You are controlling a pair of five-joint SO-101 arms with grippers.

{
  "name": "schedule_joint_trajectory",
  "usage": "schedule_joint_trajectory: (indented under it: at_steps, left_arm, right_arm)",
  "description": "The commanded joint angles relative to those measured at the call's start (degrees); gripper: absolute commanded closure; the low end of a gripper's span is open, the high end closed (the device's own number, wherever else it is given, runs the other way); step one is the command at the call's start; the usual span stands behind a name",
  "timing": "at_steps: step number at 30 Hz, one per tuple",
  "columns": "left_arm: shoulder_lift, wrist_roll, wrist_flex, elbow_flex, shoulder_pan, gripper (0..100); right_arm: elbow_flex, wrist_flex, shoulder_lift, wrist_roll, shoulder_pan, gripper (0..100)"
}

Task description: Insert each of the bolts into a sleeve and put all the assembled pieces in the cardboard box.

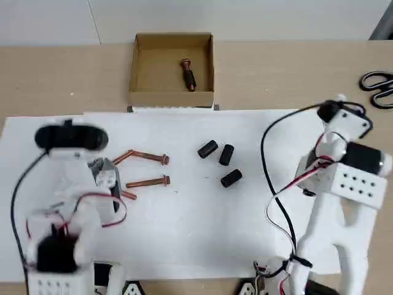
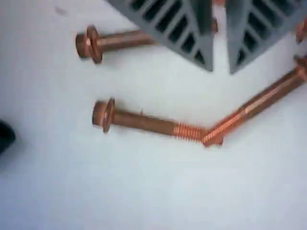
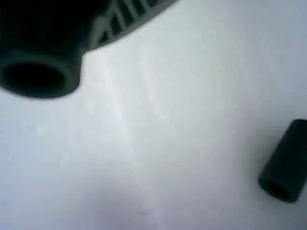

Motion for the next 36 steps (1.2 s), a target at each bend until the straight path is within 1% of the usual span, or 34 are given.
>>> schedule_joint_trajectory:
  at_steps: [1,2,5,7,9,13,15,19,22,27,36]
  left_arm:
    - [15.6,-1.0,6.5,-13.4,0.4,99]
    - [19.7,-3.3,7.7,-16.1,0.4,99]
    - [30.2,-13.0,12.1,-23.2,0.3,99]
    - [36.2,-18.0,14.6,-26.3,0.0,99]
    - [40.9,-24.6,14.9,-28.0,0.2,99]
    - [48.4,-35.3,14.6,-30.9,1.1,99]
    - [51.8,-43.0,15.0,-31.4,2.3,99]
    - [56.4,-55.7,15.1,-31.4,4.9,99]
    - [58.6,-63.1,15.1,-31.4,7.0,99]
    - [61.6,-73.2,14.7,-31.4,7.8,99]
    - [66.3,-81.4,14.7,-31.3,7.6,93]
  right_arm:
    - [3.6,-3.0,-3.3,-0.4,3.6,99.4]
    - [5.1,-4.4,-3.6,-0.4,4.8,99.4]
    - [8.7,-7.0,-4.3,-0.4,7.5,99.4]
    - [10.4,-7.9,-4.7,-0.4,8.3,99.4]
    - [11.3,-7.9,-5.2,-0.4,8.4,99.4]
    - [12.1,-7.8,-6.3,-0.4,8.4,99.4]
    - [12.1,-7.8,-6.5,-0.4,8.4,99.4]
    - [12.1,-7.8,-6.6,-0.4,8.4,99.4]
    - [12.1,-7.8,-6.6,-0.4,8.4,99.4]
    - [12.1,-7.3,-6.6,-0.3,8.4,99.4]
    - [12.1,-7.3,-6.6,-0.2,8.1,99.5]
